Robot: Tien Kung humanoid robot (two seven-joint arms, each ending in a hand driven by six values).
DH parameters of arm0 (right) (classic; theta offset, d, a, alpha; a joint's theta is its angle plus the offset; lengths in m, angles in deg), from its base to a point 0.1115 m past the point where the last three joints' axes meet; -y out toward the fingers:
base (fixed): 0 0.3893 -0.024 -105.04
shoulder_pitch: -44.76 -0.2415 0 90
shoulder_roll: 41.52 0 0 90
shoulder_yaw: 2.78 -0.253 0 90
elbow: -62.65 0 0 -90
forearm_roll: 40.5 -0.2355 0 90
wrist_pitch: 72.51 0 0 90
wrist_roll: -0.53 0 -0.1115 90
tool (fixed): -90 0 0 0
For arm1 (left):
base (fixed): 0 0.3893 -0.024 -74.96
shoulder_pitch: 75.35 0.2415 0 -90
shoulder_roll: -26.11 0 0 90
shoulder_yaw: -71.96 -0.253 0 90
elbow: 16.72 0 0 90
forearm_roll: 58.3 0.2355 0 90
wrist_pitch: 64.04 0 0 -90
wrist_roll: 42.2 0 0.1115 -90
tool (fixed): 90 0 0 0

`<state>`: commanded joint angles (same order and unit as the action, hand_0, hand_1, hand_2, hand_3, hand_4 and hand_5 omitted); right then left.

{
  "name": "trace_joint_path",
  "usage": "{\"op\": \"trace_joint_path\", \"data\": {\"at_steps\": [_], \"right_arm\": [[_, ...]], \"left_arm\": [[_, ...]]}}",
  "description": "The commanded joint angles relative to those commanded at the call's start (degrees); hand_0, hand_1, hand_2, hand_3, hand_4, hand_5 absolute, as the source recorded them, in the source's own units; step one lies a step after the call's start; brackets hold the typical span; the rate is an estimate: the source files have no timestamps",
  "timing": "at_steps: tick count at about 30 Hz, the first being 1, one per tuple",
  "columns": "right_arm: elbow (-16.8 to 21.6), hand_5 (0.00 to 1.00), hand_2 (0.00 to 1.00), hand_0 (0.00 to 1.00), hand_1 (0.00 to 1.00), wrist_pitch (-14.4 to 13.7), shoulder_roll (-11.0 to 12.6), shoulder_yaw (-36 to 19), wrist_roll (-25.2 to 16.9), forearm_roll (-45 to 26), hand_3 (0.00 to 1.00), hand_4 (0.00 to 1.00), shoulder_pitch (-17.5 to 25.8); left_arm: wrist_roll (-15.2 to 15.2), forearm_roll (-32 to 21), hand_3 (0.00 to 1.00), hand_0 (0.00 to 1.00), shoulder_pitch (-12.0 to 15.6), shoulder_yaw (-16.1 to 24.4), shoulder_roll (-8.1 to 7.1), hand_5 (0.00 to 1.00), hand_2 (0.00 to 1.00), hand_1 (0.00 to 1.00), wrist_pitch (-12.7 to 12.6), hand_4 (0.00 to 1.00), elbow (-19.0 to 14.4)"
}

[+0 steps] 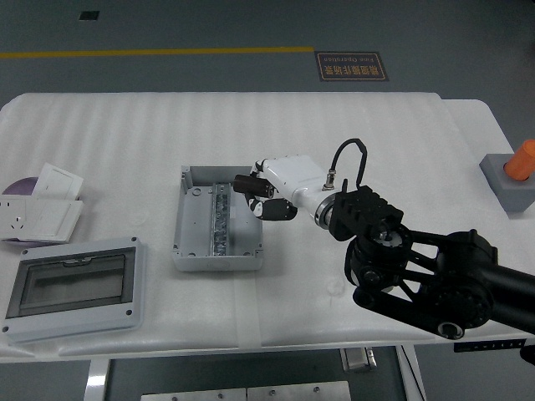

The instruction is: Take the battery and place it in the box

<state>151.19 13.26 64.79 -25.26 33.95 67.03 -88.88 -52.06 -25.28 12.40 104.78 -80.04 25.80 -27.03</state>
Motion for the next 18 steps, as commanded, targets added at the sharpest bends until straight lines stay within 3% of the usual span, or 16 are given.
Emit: {"op": "trace_joint_path", "data": {"at_steps": [8, 9, 14, 15, 18], "right_arm": [[-4.66, 0.244, 0.370, 0.432, 0.479, -4.34, -3.63, 3.82, -6.22, -0.87, 0.675, 0.371, -1.35], [-5.40, 0.366, 0.569, 0.544, 0.584, -4.74, -3.93, 4.46, -6.75, -1.05, 0.710, 0.537, -1.47], [-7.86, 0.366, 0.569, 0.544, 0.584, -6.62, -4.98, 6.50, -8.48, -2.45, 0.710, 0.537, -1.36], [-8.16, 0.412, 0.894, 0.859, 0.842, -6.76, -5.12, 6.70, -8.73, -2.81, 0.997, 0.674, -1.29], [-8.61, 0.412, 0.894, 0.859, 0.842, -6.70, -5.17, 6.66, -9.46, -3.98, 0.997, 0.674, -1.01]], "left_arm": [[-0.39, 0.10, 0.581, 0.570, 0.10, 0.04, 0.15, 0.394, 0.560, 0.631, 0.21, 0.568, 0.00], [-0.43, 0.15, 0.580, 0.571, 0.09, 0.07, 0.14, 0.393, 0.560, 0.631, 0.24, 0.568, 0.00], [-0.61, 0.48, 0.580, 0.571, 0.08, 0.35, 0.04, 0.393, 0.560, 0.631, 0.32, 0.568, -0.02], [-0.69, 0.66, 0.581, 0.570, 0.09, 0.47, 0.02, 0.393, 0.557, 0.631, 0.34, 0.571, -0.03], [-0.88, 0.94, 0.581, 0.570, 0.09, 0.58, -0.02, 0.393, 0.557, 0.631, 0.44, 0.571, -0.05]]}}
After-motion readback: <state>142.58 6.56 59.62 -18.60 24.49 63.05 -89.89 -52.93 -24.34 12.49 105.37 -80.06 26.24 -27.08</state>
